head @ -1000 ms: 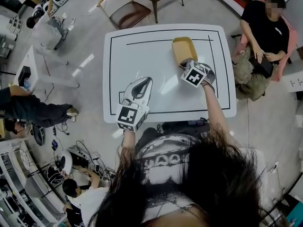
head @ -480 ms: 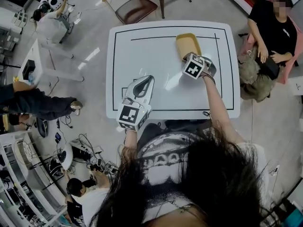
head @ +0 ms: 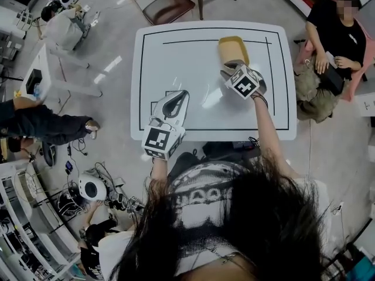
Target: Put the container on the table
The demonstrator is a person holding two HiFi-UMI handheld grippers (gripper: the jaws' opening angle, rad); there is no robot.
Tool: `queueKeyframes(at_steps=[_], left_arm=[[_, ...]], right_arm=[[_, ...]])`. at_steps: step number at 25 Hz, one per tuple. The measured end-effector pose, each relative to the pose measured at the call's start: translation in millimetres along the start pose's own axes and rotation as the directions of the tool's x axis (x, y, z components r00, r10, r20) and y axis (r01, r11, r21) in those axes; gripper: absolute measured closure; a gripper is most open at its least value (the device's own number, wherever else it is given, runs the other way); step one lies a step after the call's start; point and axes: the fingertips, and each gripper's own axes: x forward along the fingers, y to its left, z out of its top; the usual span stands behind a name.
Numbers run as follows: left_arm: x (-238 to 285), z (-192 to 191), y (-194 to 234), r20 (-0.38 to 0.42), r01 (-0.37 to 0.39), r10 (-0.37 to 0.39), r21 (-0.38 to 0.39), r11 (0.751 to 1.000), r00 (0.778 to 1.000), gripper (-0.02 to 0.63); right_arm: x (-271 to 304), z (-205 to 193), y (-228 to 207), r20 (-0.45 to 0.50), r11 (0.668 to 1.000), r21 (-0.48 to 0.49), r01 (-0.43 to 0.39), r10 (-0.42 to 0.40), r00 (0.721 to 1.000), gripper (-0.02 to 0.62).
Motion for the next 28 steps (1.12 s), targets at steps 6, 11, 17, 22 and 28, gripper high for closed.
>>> queueKeyframes(at_steps=[6, 11, 17, 22, 28], left_arm=[[-22.6, 0.3, -1.1, 0.018, 0.020, -0.020, 0.000, 1.000, 1.000, 0.606], [-48.3, -0.1, -6.1, 0.029, 0.049, -0.049, 0.003, 0.999, 0.998, 0.606], [-93.1, -4.8, -7.4, 0.051, 0.069, -0.069, 0.007, 0.998, 0.996, 0.606], [-142.5, -18.5, -5.5, 0.056, 0.071, -0.071, 0.002, 0.997, 0.996, 0.606], [-210.7, -40.8, 2.3, 0.052, 0.061, -0.060, -0.016, 0.998, 0.997, 0.606]], right_arm=[[-55.6, 38.4, 29.0, 0.178, 0.990, 0.141, 0.030, -0.055, 0.983, 0.498], [-99.8, 60.8, 65.9, 0.268, 0.976, 0.210, 0.053, -0.110, 0.957, 0.499], [-134.5, 80.3, 125.7, 0.346, 0.956, 0.288, 0.050, -0.153, 0.926, 0.505], [-148.0, 89.7, 183.6, 0.362, 0.945, 0.325, 0.041, -0.164, 0.918, 0.526], [-159.6, 102.6, 250.9, 0.377, 0.936, 0.350, 0.034, -0.174, 0.910, 0.534]])
